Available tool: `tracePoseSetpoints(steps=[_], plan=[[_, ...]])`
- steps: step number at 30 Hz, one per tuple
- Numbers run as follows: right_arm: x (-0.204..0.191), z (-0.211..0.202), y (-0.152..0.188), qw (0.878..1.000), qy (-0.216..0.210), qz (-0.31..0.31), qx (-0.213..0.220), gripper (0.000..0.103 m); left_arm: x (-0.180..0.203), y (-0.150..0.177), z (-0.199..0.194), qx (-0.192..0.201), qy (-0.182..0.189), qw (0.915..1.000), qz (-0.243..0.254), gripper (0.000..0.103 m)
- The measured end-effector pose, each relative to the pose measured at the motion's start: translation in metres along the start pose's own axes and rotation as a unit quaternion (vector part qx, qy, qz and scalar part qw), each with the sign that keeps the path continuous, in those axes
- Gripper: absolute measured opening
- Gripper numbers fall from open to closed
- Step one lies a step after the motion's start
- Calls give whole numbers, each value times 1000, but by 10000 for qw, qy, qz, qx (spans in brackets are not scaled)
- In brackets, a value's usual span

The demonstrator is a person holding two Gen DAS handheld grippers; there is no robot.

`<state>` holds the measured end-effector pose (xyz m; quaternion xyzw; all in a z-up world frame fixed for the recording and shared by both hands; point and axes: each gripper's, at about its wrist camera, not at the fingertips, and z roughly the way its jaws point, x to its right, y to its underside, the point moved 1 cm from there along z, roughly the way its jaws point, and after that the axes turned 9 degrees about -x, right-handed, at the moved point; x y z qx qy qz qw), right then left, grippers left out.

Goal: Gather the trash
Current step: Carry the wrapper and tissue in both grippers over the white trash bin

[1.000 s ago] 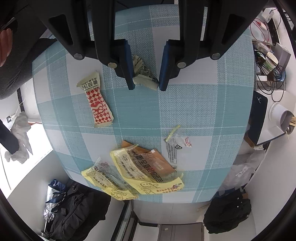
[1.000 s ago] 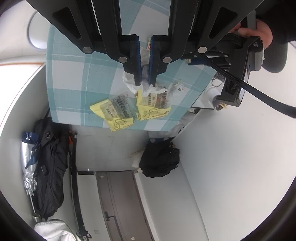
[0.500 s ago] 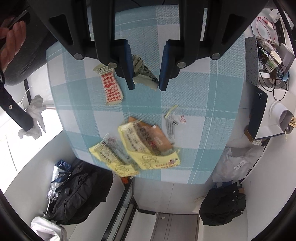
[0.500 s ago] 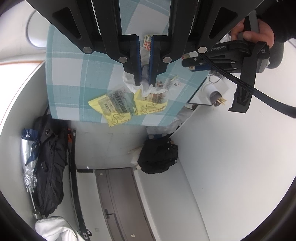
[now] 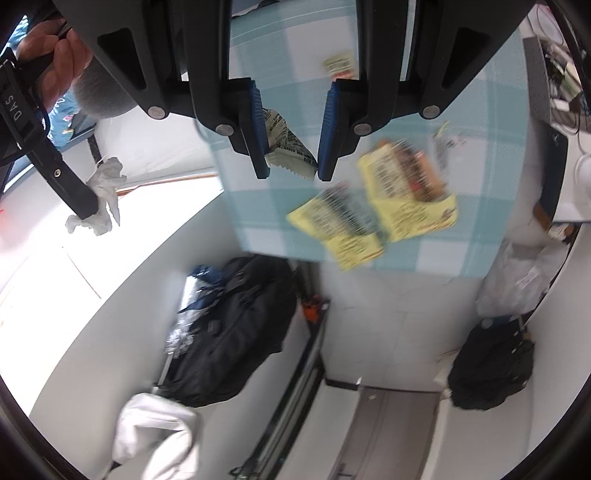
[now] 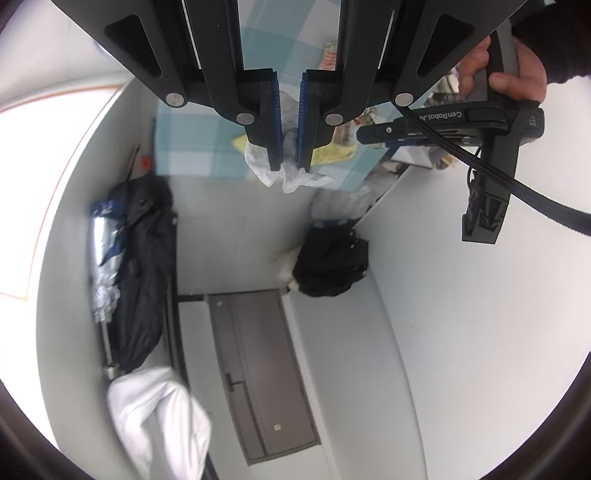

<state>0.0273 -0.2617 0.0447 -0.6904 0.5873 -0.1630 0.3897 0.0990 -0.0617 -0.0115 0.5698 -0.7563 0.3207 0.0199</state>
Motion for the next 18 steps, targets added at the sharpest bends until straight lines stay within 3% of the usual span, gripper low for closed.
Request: tracePoseSetpoints(steps=[5,10,18], plan=[[37,-38,-12,9990,341,131,264,7,48,-20,10,34,332,9989,339,22],[85,-71,-11,9954,731,377,492,7,99,-33,40,-186,480,9966,642,22],[170,-90,24,9843,1261,1201,291,7,163,-37,102,-651,625,9903,1055,22]])
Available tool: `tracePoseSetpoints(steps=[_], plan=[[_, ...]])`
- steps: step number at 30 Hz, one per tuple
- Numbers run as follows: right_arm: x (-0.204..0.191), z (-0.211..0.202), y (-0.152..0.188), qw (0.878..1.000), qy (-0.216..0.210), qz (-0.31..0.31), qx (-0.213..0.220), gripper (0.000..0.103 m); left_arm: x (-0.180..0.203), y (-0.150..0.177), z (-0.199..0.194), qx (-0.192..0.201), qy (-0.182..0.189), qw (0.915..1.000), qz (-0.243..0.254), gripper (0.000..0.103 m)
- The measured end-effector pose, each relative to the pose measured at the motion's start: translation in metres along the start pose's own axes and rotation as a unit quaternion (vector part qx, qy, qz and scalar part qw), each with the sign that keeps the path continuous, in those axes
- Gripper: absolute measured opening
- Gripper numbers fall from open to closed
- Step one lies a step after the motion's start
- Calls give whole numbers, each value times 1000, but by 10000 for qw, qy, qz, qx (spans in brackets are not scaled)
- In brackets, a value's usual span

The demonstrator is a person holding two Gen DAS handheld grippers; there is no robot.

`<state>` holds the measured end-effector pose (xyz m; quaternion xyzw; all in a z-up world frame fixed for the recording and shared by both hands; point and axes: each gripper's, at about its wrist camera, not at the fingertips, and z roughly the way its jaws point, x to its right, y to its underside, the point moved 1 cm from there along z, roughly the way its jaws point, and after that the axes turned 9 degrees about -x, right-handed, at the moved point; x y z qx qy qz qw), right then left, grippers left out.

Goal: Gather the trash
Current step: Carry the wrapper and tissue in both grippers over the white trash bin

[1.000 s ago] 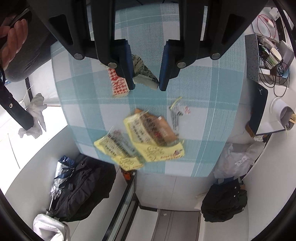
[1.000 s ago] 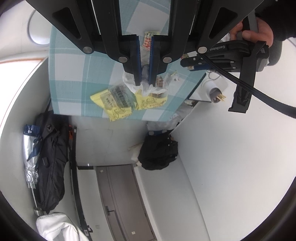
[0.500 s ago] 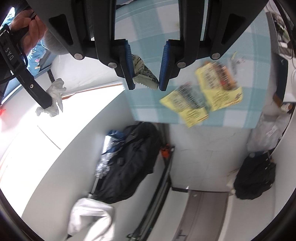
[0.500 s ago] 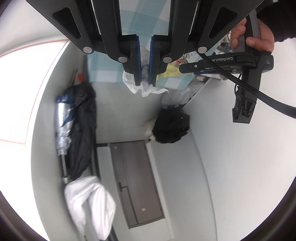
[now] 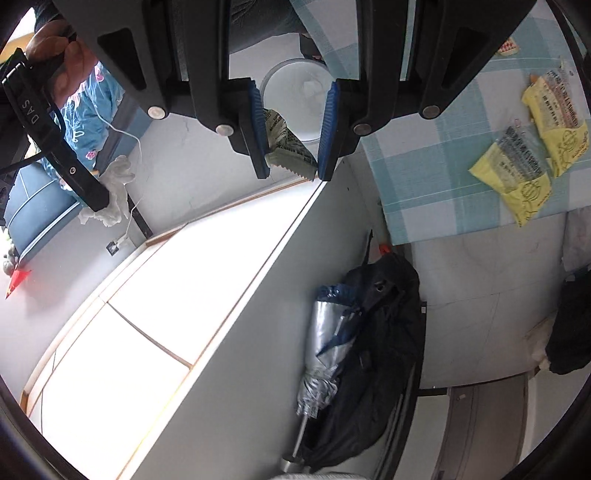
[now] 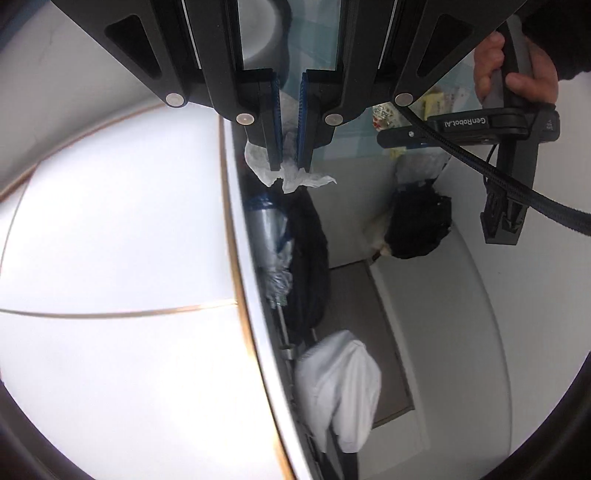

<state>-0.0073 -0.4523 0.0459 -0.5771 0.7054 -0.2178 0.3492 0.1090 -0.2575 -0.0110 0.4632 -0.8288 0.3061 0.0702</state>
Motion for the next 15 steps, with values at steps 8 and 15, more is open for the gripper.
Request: tracePoseSetpoints(steps=[8,15], plan=[[90,31,39,9943,349,841,-550,7,13,0,93,-827,32,9965,-119,22],[140,76,87,9833,285,1363,-1173,7,19,11,153,-1457,-244,9890,99,22]])
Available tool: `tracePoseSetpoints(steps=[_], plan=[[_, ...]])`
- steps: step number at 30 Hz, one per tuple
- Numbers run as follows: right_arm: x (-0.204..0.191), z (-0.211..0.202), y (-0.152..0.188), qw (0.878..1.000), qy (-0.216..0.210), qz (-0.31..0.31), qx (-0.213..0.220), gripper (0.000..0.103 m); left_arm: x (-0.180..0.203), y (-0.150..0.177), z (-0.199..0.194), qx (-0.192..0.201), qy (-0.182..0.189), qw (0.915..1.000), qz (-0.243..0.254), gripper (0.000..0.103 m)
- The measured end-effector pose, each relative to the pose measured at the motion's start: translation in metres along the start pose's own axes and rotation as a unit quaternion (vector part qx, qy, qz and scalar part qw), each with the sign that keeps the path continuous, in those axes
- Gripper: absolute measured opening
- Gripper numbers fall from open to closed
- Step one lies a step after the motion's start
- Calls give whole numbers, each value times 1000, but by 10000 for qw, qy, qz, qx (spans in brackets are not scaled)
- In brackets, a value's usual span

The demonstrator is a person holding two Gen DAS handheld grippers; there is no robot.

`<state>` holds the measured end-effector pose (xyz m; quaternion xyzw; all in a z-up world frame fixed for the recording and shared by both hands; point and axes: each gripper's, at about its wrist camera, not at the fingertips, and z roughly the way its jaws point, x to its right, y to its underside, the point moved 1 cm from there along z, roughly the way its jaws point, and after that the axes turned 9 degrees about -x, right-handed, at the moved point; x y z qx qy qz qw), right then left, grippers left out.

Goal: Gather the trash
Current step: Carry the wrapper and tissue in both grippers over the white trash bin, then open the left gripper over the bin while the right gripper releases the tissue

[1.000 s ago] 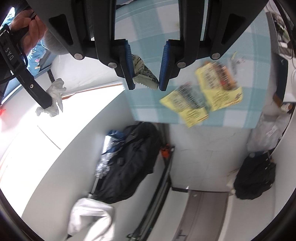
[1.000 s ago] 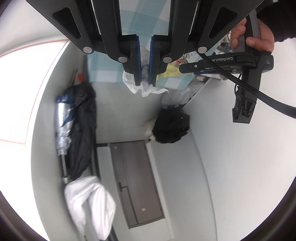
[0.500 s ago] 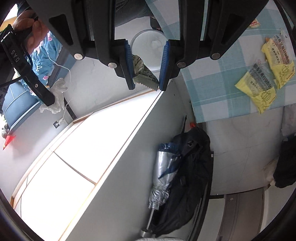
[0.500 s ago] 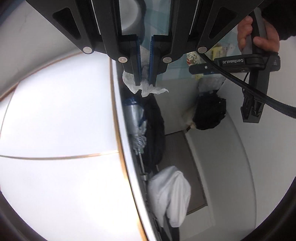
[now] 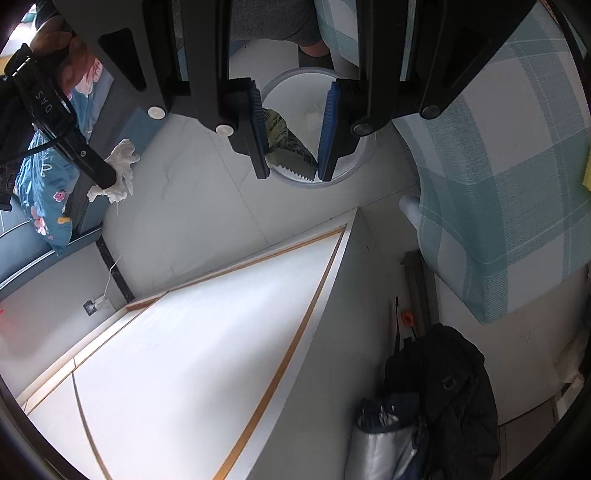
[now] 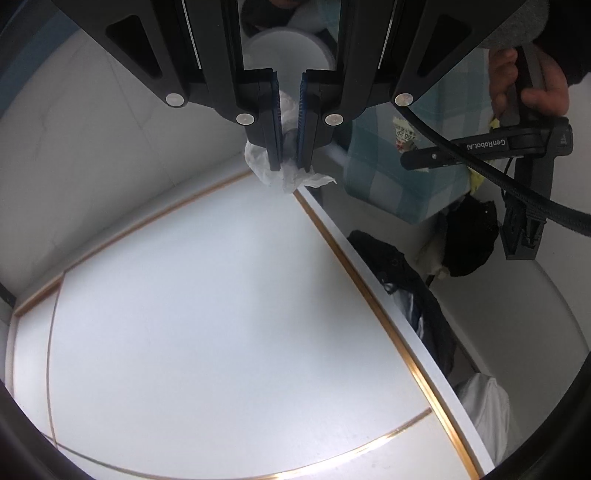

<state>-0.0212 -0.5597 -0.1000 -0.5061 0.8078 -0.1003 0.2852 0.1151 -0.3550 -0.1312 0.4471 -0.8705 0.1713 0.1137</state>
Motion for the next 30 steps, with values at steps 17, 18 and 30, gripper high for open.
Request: tracePoseSetpoints(steps=[17,18,30], plan=[[45,151,67,9743,-1127,989,-1682,7,16,-2,131,-1883,-1171,9735,564,22],[45,158,72,9719,-1200,1027,-1747,8,14,-1,136,-2001,-1266,9700,554,22],[49,203,85,9554,-1346,1377,-2241,25,4,8,162,-2639,-1398,9539,306,22]])
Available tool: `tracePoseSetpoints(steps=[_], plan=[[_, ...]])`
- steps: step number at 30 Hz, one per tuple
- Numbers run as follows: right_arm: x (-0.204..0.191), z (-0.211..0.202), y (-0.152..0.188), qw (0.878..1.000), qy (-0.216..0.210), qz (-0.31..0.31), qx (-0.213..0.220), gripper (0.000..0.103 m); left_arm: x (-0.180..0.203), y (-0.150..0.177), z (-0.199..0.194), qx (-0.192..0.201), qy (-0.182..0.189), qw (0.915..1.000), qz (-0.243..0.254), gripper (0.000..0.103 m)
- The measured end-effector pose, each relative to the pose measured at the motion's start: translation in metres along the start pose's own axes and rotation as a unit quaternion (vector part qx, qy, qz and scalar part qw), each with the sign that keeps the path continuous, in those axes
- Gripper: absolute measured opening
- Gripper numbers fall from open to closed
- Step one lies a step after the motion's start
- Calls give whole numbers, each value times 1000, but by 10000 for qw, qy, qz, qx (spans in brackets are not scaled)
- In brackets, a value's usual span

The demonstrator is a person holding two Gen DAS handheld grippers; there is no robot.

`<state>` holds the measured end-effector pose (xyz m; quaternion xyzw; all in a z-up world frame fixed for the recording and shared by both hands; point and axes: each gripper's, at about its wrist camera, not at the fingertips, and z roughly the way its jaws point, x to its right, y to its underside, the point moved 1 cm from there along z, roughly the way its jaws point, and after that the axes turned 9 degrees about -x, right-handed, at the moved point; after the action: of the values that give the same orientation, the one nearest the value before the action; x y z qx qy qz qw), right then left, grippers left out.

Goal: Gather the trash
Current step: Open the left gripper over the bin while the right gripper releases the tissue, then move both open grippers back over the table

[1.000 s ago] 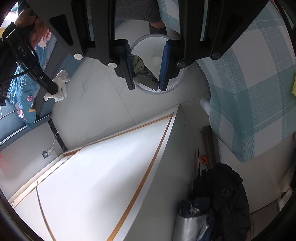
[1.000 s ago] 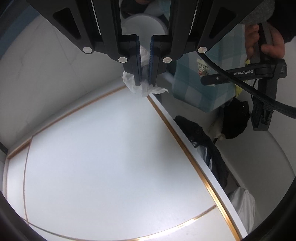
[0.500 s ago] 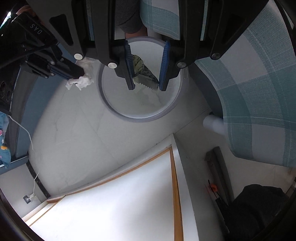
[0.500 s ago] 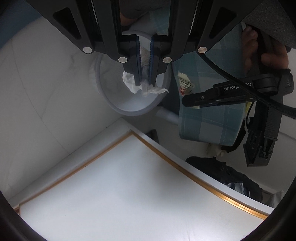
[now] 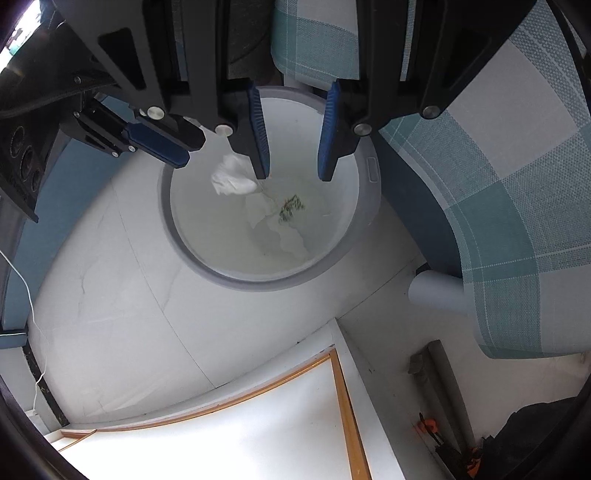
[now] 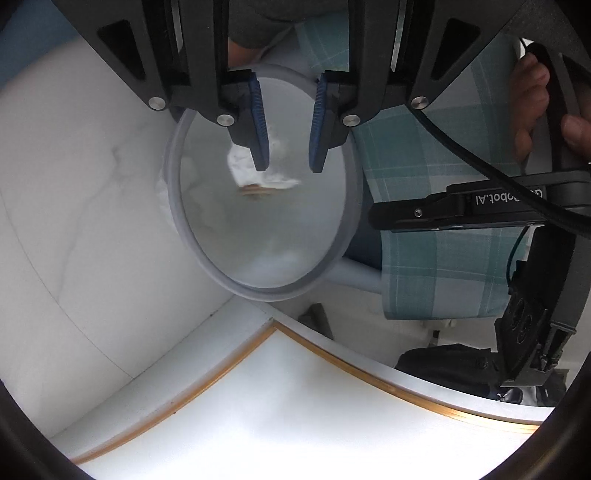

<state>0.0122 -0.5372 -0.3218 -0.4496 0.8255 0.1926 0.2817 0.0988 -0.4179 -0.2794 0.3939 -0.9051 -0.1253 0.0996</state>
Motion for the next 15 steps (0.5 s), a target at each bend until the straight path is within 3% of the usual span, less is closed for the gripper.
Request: tracePoseSetpoints(steps=[2,6,8,10,15], plan=[[0,1,1,10000,-19,-9,-26,34,-2,0,1,-50,-28,10000,-25,23],[1,-2,6,10000,50,-71,-34,41,-3,-2,-5,-58,-81,9999,-45,29],[3,-6,9,10000,35,-31,24,42,1,-2,-10,9,-107,9999,-21,43],[5,-10,12,10000,57,5,59,43,-1,-4,-8,78,-161,9998,9,49],[9,-25,19,9996,188,1,200,48,-1,-1,-22,268,-113,9996,71,51]])
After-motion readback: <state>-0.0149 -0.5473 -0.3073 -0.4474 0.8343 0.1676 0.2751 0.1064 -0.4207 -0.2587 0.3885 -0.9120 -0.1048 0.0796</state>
